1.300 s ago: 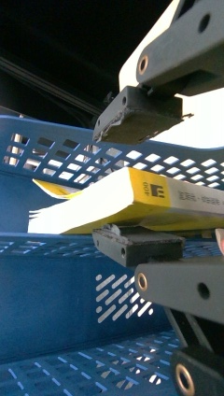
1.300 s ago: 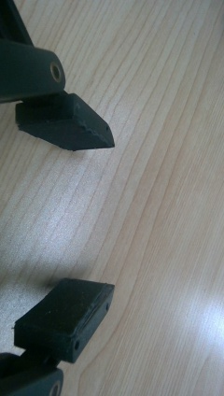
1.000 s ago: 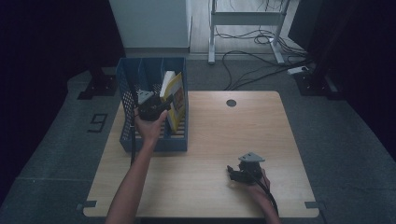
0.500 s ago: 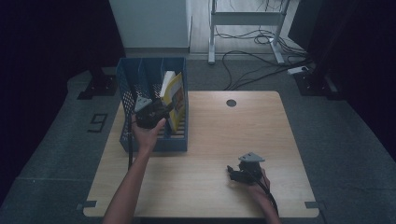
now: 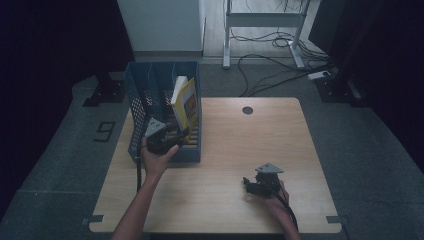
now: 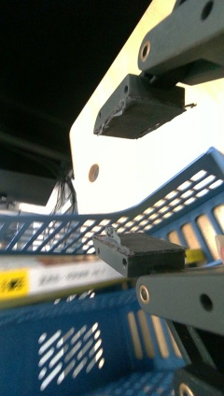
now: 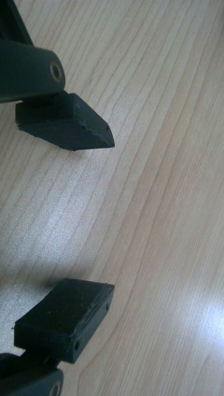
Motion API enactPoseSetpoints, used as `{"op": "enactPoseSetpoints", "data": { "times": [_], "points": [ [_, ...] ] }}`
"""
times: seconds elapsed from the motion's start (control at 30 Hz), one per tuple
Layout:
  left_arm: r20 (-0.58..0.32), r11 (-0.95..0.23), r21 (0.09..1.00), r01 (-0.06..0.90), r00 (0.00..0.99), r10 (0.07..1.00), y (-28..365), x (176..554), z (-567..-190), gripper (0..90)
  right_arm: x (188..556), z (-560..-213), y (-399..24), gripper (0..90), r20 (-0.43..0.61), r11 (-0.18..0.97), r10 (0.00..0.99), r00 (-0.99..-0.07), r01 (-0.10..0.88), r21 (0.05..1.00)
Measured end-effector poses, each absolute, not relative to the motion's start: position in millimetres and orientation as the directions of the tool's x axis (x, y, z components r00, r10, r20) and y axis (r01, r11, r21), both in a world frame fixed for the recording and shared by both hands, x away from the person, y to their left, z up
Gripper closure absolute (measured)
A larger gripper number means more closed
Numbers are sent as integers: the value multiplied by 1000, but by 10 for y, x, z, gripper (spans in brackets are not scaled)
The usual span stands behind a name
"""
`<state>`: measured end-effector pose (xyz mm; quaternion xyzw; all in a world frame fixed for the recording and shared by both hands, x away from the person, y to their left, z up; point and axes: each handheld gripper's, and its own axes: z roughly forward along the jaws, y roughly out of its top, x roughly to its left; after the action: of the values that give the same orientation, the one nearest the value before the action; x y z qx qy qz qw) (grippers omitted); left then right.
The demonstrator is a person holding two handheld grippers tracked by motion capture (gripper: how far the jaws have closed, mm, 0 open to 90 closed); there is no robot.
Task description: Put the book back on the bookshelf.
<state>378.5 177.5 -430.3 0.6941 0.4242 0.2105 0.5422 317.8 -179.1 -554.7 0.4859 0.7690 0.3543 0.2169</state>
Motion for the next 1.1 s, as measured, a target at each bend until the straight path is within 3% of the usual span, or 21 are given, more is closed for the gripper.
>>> {"op": "enactPoseSetpoints", "data": {
  "times": [0.47, 1.1],
  "points": [
    [-199, -123, 902, 413, 653, 731, 1766, 3232, -4762, 399, 3184, -5545, -1790, 239, 10, 280, 900, -436, 595, 754],
    [-264, -153, 854, 498, 667, 697, 1853, 2993, -5108, 378, 3184, -5545, -1790, 239, 10, 280, 900, -436, 595, 754]
  ]
}}
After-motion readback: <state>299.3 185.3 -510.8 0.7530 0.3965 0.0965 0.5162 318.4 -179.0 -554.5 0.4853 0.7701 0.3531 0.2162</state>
